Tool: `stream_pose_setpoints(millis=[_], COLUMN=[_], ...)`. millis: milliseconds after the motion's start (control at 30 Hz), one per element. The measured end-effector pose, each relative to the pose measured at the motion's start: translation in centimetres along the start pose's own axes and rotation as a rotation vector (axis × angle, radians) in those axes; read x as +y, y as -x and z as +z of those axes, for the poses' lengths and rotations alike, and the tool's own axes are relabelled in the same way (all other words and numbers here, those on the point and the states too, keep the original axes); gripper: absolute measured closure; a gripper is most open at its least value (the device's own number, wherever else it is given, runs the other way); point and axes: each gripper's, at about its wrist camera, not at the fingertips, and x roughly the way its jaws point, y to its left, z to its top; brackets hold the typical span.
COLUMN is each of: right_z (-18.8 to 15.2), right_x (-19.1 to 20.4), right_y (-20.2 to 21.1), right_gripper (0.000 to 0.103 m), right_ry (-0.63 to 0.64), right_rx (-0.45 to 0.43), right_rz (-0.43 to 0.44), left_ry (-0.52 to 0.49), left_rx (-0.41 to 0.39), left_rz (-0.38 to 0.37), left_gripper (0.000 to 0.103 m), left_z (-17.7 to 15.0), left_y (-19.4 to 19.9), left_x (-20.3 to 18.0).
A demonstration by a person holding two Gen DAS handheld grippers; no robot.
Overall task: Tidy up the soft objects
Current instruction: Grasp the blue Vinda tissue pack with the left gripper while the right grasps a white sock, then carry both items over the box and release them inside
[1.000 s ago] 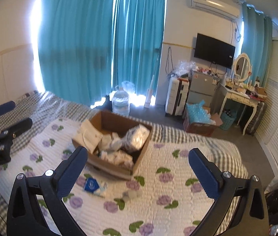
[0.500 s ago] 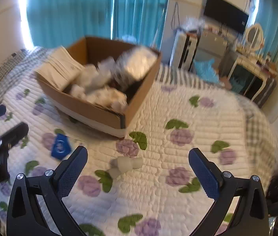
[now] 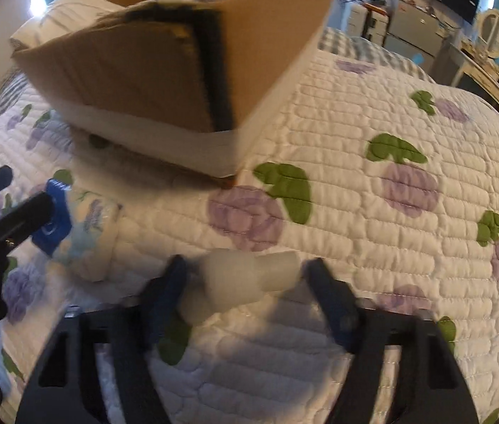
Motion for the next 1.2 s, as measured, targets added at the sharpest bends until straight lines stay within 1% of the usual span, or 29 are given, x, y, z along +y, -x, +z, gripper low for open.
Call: stream_pose_setpoints(millis=[33,67,167,233,300,333,400,533,567,667,700,733,767,867,933,1000,1067,1133,1200], right_z=[-0.1,-0.1,-0.4,-0.6,-0.7,-0.7,-0.8,-0.7,-0.7,-0.7,-0.8,-0.7,-0.8,-1.0,-1.5,-1.8,-2.1,-2.6,-3.1], right_x=[0.2,0.3,0.5,0.5,0.4,0.4,0.3,-0.2,-0.2,-0.5,0.0,0.0,0.0,0.1,0.3,0.7,1.0,1.1,1.3], right_y=[0.1,0.1,1.0,2.5,4.1,4.4,4.6,4.8,4.8,5.0,4.9,5.0,5.1,5.5,6.2,6.9,7.8,9.1,10.2], right_gripper=[0.05,0.054,0.064,0.071,0.071,0.071,0.072,0.072,0.072,0.072,0.072,0.072,0.072,0.072,0.072,0.072,0.072,0.072,0.072], right_ry=[0.005,0.008,0.012,0.012,-0.004,-0.009,-0.011,-0.023,-0.024,-0.025,-0.025,-0.026,-0.026,-0.035,-0.057,-0.053,-0.055,-0.085,-0.098], right_rx=[-0.004,-0.007,-0.034,-0.076,-0.135,-0.147,-0.152,-0.144,-0.147,-0.158,-0.162,-0.166,-0.169,-0.173,-0.196,-0.205,-0.218,-0.238,-0.247], right_rz=[0.008,0.002,-0.025,-0.064,-0.062,-0.058,-0.056,-0.05,-0.049,-0.051,-0.054,-0.055,-0.055,-0.055,-0.043,-0.048,-0.049,-0.025,-0.028], left_ry=[-0.002,-0.008,-0.029,-0.04,-0.051,-0.063,-0.074,-0.061,-0.06,-0.082,-0.091,-0.097,-0.106,-0.137,-0.158,-0.171,-0.171,-0.161,-0.165], left_rx=[0.005,0.012,0.036,0.054,0.062,0.066,0.072,0.073,0.072,0.071,0.064,0.058,0.058,0.065,0.05,0.035,0.018,0.002,-0.014], left_rz=[-0.008,-0.017,-0.037,-0.056,-0.07,-0.074,-0.077,-0.068,-0.065,-0.052,-0.047,-0.046,-0.052,-0.068,-0.076,-0.085,-0.09,-0.092,-0.101], left_gripper=[0.015,0.015,0.015,0.015,0.015,0.015,0.015,0.016,0.018,0.019,0.02,0.029,0.029,0.03,0.03,0.03,0.03,0.03,0.03], left_z=[-0.2,-0.3,-0.8,-1.1,-1.3,-1.4,-1.3,-1.1,-1.1,-1.4,-1.5,-1.6,-1.7,-2.0,-2.2,-2.2,-2.0,-1.7,-1.4], left_y=[0.1,0.2,0.1,0.0,-0.2,-0.4,-0.9,-2.4,-2.8,-3.6,-3.6,-3.5,-3.3,-2.5,-1.2,0.2,1.7,3.3,4.8], left_x=[0.0,-0.2,-0.8,-1.5,-2.3,-2.8,-3.4,-4.0,-4.1,-4.4,-4.4,-4.4,-4.4,-4.3,-4.3,-3.9,-3.1,-2.3,-1.5])
